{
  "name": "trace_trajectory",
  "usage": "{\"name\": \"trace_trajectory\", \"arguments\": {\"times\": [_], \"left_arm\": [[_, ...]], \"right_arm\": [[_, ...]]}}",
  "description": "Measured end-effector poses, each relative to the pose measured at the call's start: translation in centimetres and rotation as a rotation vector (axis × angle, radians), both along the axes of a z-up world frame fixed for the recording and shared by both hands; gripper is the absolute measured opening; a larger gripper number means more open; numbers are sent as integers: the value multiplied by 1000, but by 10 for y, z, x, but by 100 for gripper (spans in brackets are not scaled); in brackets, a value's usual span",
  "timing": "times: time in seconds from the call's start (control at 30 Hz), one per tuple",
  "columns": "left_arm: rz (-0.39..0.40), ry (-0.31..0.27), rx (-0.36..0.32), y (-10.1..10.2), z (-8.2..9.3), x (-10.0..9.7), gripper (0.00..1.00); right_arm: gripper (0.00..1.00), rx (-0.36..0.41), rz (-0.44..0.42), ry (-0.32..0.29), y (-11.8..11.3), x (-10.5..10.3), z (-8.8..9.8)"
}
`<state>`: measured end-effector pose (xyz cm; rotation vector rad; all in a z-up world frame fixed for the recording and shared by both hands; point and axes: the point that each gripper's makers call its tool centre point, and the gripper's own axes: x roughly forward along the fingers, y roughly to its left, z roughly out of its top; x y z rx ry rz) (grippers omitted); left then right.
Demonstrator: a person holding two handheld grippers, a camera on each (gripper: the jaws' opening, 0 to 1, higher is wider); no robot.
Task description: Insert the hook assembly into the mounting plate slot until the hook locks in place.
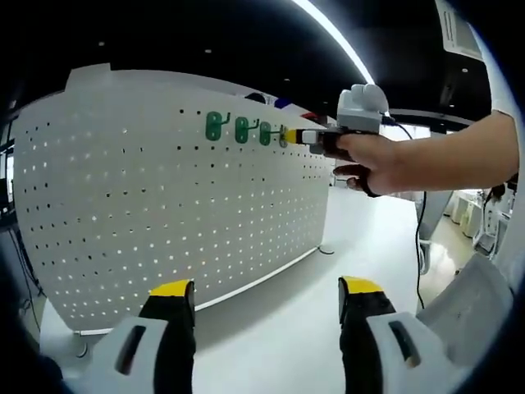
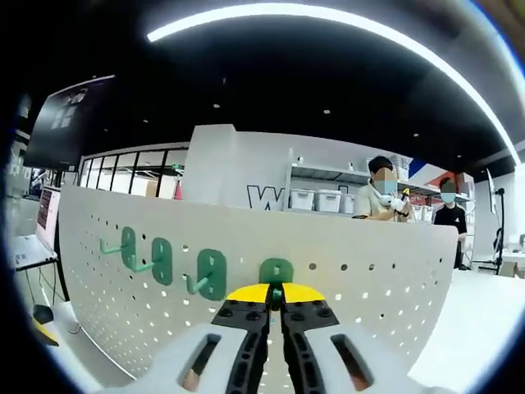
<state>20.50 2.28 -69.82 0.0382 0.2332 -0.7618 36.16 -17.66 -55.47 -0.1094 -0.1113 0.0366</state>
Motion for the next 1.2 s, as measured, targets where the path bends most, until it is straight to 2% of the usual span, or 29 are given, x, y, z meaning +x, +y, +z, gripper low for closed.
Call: {"name": "trace_trajectory", "arguments": {"times": [0.17, 0.27, 0.33, 0.4, 0.53, 0.67, 1.07, 1.2], "left_arm": [[5, -5, -2, 1, 3, 2, 73], [3, -10, -8, 1, 6, 2, 73], [1, -15, 0, 1, 6, 1, 72], [-9, -24, 16, -1, 6, 0, 73], [-15, -27, 35, 0, 4, -1, 73], [-16, -24, 40, 0, 2, -2, 72], [-12, -18, 35, 1, 2, -1, 72], [-14, -17, 36, 0, 2, -2, 72]], "right_arm": [[7, -4, 39, -5, 4, -1, -1], [14, 9, 89, -11, 9, -4, -3], [21, 61, 155, -33, 18, -5, -2], [27, 30, 162, -23, 16, -8, -6], [36, 53, 186, -30, 14, -13, -8], [44, 60, 225, -12, 18, -17, -14], [58, 48, 289, 6, 28, -27, -25], [59, 44, 296, 9, 32, -27, -26]]}}
